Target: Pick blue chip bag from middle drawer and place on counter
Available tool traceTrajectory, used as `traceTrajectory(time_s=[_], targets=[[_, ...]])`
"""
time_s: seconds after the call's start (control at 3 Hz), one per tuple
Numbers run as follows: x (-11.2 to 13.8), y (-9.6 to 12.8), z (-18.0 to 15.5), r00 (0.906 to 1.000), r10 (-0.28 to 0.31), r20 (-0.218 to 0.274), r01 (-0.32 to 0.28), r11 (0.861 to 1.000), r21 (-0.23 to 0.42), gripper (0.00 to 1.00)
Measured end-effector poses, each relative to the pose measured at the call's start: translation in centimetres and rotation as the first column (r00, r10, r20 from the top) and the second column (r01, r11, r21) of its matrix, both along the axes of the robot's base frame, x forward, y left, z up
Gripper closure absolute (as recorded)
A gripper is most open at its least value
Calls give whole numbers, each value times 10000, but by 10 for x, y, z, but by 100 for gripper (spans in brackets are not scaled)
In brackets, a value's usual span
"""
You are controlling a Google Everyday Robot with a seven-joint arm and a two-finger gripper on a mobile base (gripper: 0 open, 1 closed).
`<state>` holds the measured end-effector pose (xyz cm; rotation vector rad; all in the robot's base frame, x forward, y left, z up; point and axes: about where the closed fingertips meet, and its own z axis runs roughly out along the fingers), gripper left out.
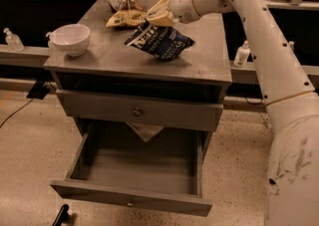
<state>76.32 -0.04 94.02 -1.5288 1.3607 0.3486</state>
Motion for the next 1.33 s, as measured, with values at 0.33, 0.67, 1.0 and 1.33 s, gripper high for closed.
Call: traceTrajectory(time_s=[0.33, 0.67, 1.0, 1.33], targets=[[0, 3, -2, 10000, 42, -24, -42, 10000, -2, 36], [0, 8, -4, 9999, 110, -60, -110, 9999, -4, 5], [0, 10, -6, 9999, 138, -74, -138, 9999, -5, 0], [0, 10, -6, 9999, 138, -74, -138, 9999, -5, 0]])
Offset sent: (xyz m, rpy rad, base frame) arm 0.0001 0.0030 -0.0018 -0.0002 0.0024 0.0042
